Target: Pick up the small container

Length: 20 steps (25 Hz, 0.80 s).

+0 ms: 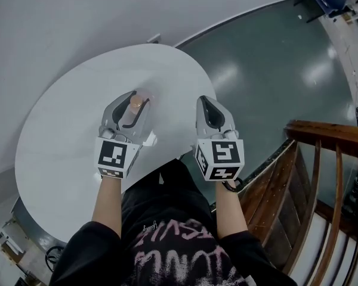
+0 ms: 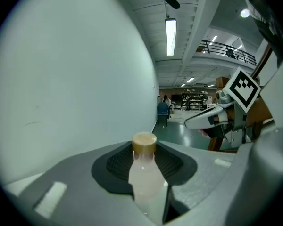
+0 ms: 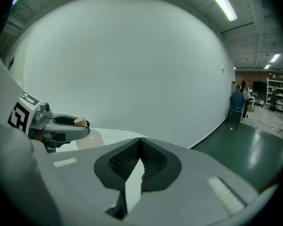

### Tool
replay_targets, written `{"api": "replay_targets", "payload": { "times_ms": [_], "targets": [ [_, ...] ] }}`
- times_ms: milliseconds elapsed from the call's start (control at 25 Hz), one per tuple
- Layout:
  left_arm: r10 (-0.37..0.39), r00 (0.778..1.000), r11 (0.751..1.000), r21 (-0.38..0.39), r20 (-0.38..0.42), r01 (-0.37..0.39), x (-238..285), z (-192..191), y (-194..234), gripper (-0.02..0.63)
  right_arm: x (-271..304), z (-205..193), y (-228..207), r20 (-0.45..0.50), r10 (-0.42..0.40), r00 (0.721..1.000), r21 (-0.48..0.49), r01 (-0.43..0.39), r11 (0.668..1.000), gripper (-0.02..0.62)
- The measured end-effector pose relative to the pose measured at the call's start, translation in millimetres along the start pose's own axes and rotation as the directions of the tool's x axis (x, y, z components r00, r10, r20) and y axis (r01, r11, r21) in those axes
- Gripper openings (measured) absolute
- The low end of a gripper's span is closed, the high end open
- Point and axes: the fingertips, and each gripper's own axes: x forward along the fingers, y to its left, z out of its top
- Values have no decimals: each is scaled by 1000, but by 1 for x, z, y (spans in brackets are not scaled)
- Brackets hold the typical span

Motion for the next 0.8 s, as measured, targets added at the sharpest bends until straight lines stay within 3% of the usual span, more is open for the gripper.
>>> {"api": "replay_targets", "payload": {
  "times_ms": [800],
  "targets": [
    [74, 995, 997, -3, 62, -74, -40, 43, -11, 141, -48, 37, 3, 121, 20, 992, -34, -16, 999, 8]
  ]
}}
